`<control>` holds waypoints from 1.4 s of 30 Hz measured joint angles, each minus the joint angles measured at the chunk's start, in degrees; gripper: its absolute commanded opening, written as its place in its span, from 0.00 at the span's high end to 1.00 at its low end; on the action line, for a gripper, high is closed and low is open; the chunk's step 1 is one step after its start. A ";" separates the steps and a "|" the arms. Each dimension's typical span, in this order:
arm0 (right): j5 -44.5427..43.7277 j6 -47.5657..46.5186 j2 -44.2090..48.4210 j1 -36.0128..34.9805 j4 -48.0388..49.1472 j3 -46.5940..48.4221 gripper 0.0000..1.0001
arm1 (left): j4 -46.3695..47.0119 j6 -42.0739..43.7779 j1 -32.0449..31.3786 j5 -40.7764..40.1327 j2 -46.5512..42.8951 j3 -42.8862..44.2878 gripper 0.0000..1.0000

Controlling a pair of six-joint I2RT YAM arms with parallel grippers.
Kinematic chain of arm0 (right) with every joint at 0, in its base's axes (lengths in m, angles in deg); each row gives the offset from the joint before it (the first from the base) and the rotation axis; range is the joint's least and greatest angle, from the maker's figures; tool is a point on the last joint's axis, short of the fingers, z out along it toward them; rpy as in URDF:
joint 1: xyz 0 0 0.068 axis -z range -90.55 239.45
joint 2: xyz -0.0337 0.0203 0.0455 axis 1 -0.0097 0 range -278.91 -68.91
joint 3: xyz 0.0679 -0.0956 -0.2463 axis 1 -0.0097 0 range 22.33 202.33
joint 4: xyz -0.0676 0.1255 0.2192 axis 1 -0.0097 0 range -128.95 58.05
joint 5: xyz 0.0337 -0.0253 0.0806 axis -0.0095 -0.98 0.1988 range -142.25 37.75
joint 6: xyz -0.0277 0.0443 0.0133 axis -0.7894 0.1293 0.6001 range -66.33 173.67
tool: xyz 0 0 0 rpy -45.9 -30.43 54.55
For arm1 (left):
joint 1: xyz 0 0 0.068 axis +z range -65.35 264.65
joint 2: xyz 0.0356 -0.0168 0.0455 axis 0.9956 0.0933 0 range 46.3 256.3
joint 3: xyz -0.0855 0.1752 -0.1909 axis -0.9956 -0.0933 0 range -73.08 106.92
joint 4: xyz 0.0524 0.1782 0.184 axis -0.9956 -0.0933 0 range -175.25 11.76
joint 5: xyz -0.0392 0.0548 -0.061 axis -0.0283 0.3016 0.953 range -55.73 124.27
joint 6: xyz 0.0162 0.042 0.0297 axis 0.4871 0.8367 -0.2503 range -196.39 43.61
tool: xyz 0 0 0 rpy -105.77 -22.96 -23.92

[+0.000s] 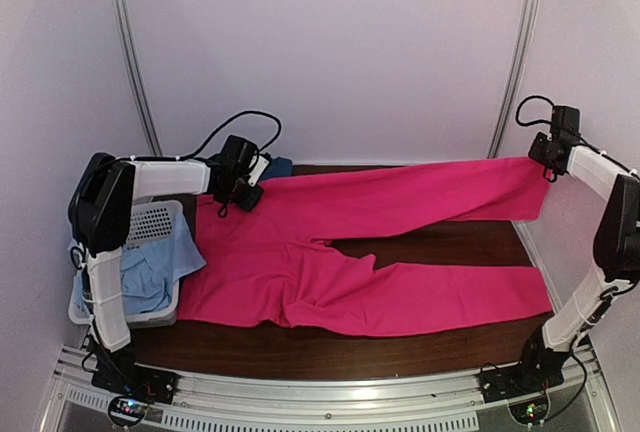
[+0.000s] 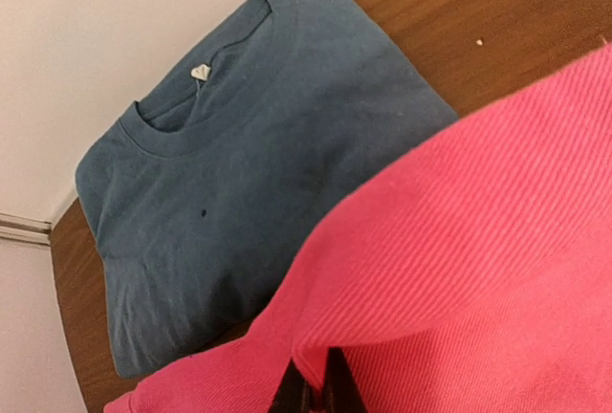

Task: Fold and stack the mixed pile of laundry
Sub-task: Flatten out the crumpled trousers at the center of the board.

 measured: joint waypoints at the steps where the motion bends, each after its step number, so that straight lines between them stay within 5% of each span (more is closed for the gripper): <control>1: -0.39 -0.20 -2.01 -0.04 -0.04 1.51 1.00 | -0.15 0.31 -0.09 -0.92 1.01 1.33 0.98; 8: -0.87 -2.29 -20.72 -0.52 -1.86 13.31 1.00 | -1.99 0.83 -0.15 -7.17 9.20 13.66 0.97; 9: -0.61 -2.62 -22.05 -0.92 -2.34 13.11 1.00 | -2.14 0.81 -0.13 -7.98 9.62 14.32 0.90; 11: -0.15 -3.04 -22.58 -1.40 -2.10 11.93 1.00 | -2.62 0.70 -0.13 -9.09 10.21 15.41 0.60; 13: 0.37 -3.52 -22.01 -1.97 -1.99 10.88 1.00 | -3.69 0.52 -0.13 -10.97 11.19 17.14 0.47; 18: 2.25 -4.57 -21.79 -2.84 0.74 10.93 1.00 | -1.62 -1.42 0.13 -10.51 10.16 14.56 0.46; 26: 3.87 -4.72 -20.11 -3.82 1.75 10.99 1.00 | 7.04 5.51 -7.48 4.33 3.54 1.79 0.47; 32: 3.76 -4.98 -18.38 -4.57 1.33 13.97 1.00 | 7.30 10.60 -17.53 10.71 13.00 14.78 0.43; 38: 3.91 -4.92 -18.36 -4.81 0.74 14.78 1.00 | 4.72 14.58 -18.56 13.07 21.40 23.98 0.37; 40: 3.93 -4.85 -18.01 -4.83 0.48 14.45 1.00 | 3.61 15.96 -18.32 13.29 22.82 25.31 0.41; 42: 4.02 -4.76 -16.74 -4.85 0.11 13.22 1.00 | 2.29 17.14 -18.16 12.87 24.35 27.26 0.55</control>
